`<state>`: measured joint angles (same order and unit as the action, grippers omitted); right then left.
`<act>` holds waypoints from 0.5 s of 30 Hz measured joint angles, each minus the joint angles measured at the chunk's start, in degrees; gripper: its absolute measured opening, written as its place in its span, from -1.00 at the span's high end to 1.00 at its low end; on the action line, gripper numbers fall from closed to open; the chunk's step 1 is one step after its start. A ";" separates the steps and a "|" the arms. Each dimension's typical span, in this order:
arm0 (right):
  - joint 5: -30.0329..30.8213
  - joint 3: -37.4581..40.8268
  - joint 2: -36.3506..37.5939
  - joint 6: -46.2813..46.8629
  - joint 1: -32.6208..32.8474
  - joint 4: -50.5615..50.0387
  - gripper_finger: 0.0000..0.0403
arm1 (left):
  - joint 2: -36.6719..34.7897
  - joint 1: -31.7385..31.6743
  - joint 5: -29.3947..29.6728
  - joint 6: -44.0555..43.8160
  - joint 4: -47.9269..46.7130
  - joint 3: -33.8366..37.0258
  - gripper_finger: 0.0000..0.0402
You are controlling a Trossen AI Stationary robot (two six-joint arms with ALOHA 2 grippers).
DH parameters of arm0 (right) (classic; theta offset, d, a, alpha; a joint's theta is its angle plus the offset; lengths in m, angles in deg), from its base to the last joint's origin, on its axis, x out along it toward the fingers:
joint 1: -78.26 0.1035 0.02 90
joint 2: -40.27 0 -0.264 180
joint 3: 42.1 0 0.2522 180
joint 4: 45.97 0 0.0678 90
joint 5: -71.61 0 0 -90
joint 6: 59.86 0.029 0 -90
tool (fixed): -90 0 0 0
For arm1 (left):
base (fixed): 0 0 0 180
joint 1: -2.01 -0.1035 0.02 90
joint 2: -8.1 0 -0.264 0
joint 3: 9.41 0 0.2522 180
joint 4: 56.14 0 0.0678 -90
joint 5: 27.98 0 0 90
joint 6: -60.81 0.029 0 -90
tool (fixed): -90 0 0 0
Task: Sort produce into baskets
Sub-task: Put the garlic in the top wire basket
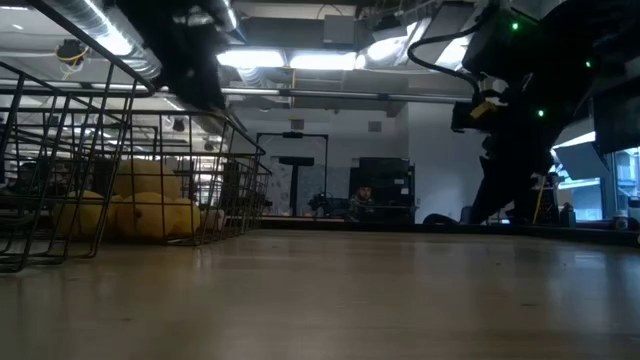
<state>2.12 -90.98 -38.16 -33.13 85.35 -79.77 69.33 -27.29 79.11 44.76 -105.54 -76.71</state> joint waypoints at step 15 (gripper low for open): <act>-14.18 -12.62 2.45 1.67 3.99 -24.43 -0.36 | -2.06 24.87 -0.12 -10.95 13.14 11.01 0.09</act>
<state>-12.05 -103.61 -35.72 -31.45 89.34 -104.20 67.27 -2.42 78.99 33.81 -92.40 -65.70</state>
